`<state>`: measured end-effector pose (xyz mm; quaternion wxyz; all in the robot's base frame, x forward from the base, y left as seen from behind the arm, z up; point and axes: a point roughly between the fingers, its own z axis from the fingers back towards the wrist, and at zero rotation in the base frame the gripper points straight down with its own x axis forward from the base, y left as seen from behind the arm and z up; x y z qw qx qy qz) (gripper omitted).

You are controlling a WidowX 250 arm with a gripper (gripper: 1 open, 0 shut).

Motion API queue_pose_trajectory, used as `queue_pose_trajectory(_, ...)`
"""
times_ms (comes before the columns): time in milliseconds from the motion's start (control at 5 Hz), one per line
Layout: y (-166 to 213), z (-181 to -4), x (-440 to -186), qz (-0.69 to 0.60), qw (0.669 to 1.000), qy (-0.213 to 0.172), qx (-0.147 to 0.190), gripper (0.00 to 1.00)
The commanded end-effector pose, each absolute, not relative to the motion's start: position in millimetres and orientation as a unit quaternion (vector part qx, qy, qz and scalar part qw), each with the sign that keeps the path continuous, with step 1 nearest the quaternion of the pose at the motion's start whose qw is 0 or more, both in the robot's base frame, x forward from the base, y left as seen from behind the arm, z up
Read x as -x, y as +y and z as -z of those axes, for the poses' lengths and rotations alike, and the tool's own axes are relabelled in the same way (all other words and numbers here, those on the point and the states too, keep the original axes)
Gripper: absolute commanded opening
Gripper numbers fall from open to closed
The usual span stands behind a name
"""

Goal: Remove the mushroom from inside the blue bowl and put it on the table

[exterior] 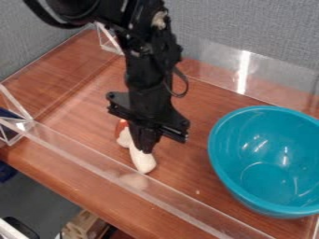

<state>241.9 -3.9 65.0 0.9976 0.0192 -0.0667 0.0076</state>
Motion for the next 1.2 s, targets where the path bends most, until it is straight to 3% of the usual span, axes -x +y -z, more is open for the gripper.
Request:
queue_pose_trajectory(0, 3, -69.8, -250, -0.014, 0.996, -0.081, -0.023, 0.00)
queue_pose_trajectory(800, 17, -69.9, -251, -0.023, 0.996, -0.084, -0.032, 0.00)
queue_pose_trajectory(1000, 16, -64.5, -250, -0.024, 0.996, -0.080, -0.034, 1.00)
